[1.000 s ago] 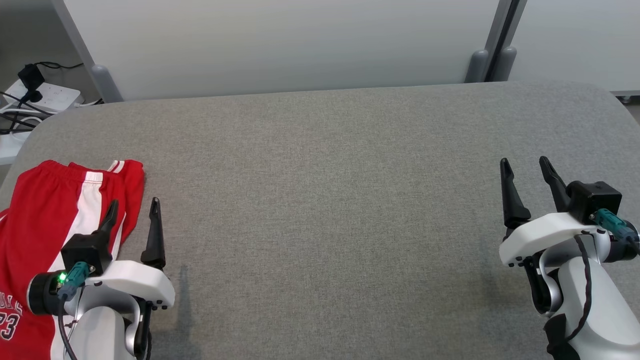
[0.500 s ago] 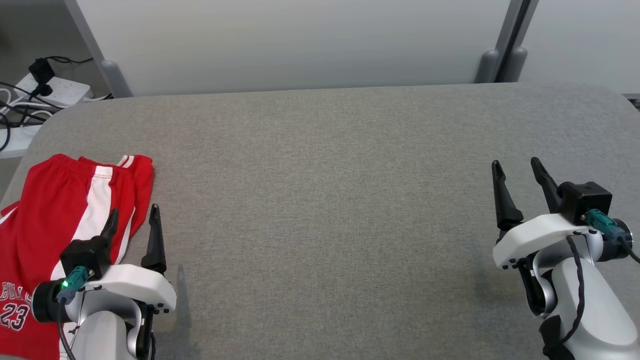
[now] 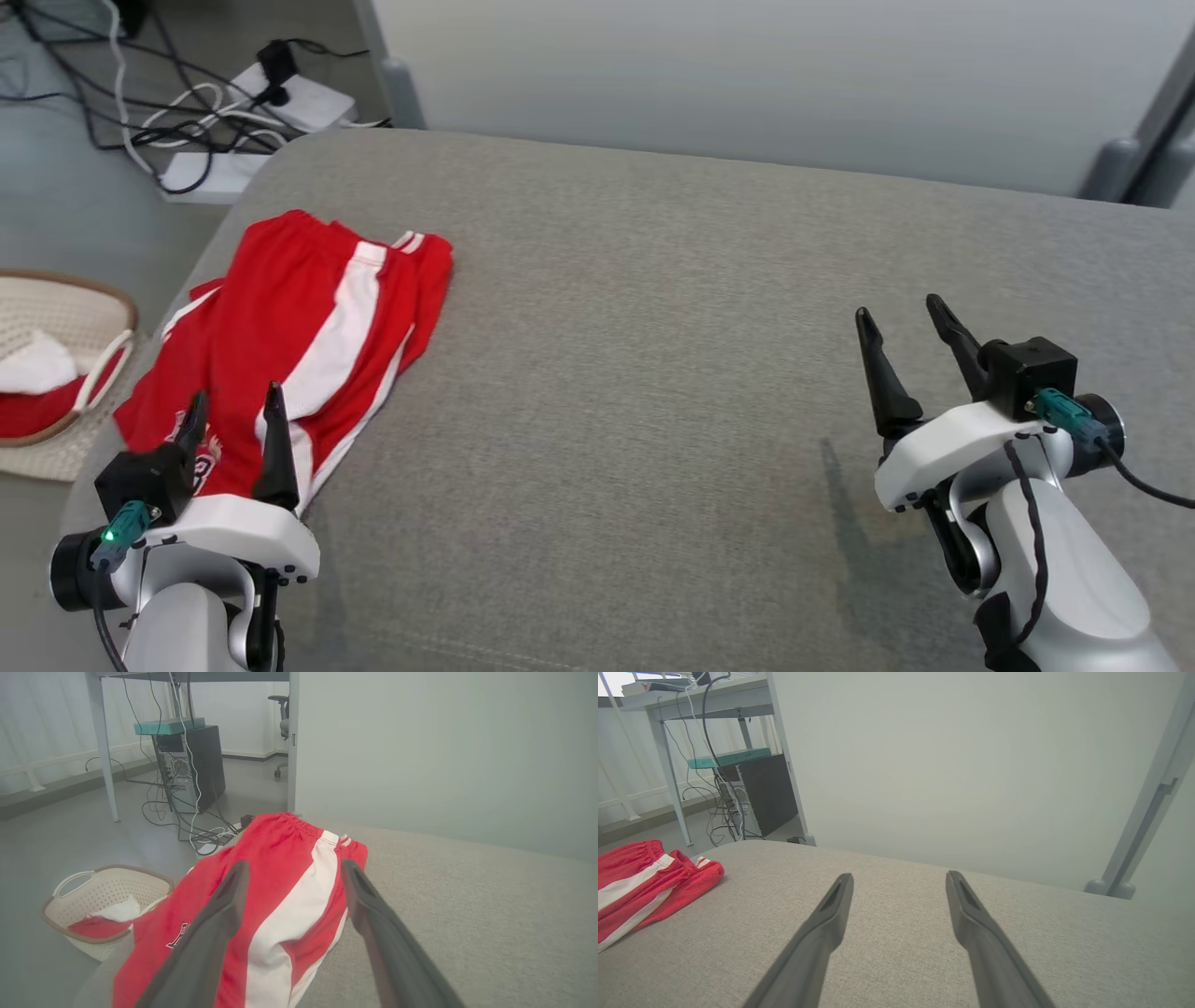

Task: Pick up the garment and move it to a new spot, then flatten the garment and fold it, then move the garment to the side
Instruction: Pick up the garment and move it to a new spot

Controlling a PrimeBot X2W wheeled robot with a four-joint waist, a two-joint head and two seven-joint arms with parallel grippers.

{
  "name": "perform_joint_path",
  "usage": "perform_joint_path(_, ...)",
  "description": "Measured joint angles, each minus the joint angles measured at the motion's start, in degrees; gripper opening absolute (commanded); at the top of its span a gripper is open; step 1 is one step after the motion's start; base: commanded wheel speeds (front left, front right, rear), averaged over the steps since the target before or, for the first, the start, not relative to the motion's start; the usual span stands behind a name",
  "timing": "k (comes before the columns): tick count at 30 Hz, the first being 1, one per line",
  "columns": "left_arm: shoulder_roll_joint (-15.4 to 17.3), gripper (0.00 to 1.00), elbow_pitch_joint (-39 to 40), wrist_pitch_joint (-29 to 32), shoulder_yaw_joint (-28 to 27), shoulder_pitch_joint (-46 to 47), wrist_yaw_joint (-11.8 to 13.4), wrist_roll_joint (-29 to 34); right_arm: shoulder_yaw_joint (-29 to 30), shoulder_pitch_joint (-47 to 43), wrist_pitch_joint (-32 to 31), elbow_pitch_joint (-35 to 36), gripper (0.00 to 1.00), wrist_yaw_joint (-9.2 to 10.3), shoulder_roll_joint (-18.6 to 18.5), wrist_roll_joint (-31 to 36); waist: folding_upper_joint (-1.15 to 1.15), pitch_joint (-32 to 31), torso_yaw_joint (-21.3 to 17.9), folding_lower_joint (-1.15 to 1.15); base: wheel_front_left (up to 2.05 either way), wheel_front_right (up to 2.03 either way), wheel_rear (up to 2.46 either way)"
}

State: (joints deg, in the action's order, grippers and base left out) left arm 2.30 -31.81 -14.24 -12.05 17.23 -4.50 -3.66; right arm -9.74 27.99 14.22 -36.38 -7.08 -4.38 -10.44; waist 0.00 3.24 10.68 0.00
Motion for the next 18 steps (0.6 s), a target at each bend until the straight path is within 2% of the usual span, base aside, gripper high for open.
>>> perform_joint_path(11, -0.5, 1.0, -2.0, 0.0, -0.5, -0.2, -0.8, -0.7, -3.8, 0.2, 0.0, -1.6, 1.0, -0.16, 0.1, -2.3, 0.0, 0.1, 11.9, 0.0, 0.0, 0.0, 0.0)
perform_joint_path(14, -0.6, 1.0, -2.6, 0.0, -0.9, -0.3, -1.3, -1.7, -4.0, 0.2, 0.0, -1.7, 1.0, -0.16, 0.1, -2.3, 0.0, 0.1, 13.5, 0.0, 0.0, 0.0, 0.0)
perform_joint_path(18, -0.5, 1.0, -4.2, 0.0, -0.5, 0.0, -2.1, -3.3, -5.2, 0.3, 0.0, -2.3, 1.0, -0.16, -0.1, -3.0, 0.0, 0.9, 13.3, 0.0, 0.0, 0.0, 0.0)
